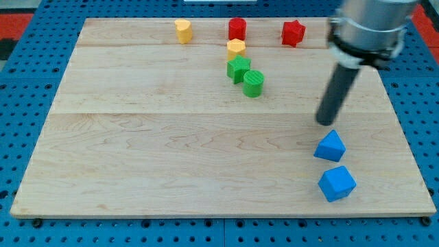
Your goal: Place the green circle above the blue triangle
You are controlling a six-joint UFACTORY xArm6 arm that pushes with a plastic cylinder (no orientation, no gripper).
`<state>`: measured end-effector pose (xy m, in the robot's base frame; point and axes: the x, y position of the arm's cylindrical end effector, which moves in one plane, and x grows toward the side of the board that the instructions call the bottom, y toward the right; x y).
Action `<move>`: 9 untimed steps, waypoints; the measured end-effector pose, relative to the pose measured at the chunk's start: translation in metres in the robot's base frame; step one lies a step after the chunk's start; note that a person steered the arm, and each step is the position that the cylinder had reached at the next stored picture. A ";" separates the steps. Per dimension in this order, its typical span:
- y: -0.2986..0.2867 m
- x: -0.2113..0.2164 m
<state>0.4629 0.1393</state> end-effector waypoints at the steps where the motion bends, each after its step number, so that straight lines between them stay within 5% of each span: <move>1: -0.058 -0.007; 3: -0.128 -0.070; 5: -0.087 -0.093; 7: -0.028 -0.049; 9: -0.011 -0.091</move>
<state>0.3717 0.1287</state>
